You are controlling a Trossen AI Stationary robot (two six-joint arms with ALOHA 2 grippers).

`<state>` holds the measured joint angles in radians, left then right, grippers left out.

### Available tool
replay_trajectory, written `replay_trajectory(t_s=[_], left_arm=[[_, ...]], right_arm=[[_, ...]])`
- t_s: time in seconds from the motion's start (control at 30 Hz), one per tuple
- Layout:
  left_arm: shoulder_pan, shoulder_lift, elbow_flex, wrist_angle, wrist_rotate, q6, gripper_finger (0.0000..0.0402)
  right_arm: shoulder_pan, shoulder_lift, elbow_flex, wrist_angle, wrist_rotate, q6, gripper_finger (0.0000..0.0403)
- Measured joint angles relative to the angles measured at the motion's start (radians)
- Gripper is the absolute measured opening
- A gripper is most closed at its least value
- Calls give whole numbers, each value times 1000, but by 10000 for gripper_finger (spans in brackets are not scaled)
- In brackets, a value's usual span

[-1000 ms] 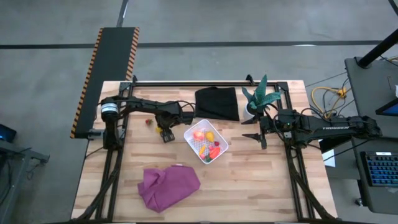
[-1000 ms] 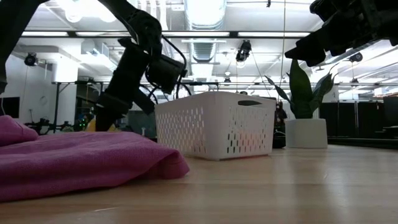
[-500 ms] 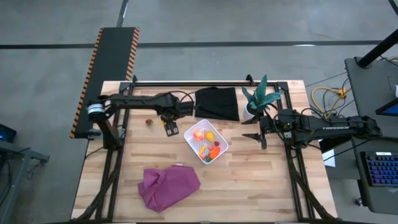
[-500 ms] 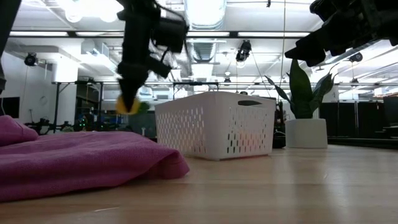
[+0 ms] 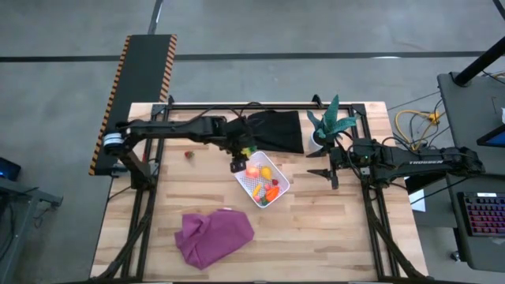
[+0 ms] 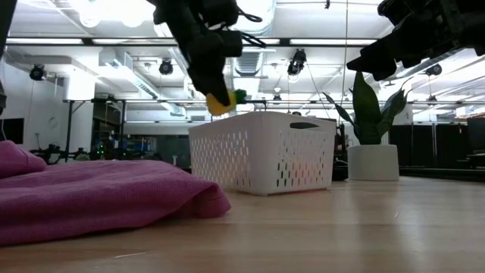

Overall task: Pick and placing Produce into tupperware
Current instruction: Put the pineapple into the white bin

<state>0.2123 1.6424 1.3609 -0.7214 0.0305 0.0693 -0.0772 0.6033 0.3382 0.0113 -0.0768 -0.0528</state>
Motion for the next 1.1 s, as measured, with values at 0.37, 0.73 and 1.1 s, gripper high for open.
replay_trajectory(t_s=[0.37, 0.73, 1.1], left_arm=[[-23, 100, 0, 90, 35, 25, 201], [-39, 137, 0, 207, 56, 22, 201], [-43, 208, -6, 252, 53, 16, 201]], right_arm=[[0, 0, 0, 0, 0, 0, 241], [0, 0, 0, 0, 0, 0, 242], [0, 0, 0, -7, 0, 0, 241]])
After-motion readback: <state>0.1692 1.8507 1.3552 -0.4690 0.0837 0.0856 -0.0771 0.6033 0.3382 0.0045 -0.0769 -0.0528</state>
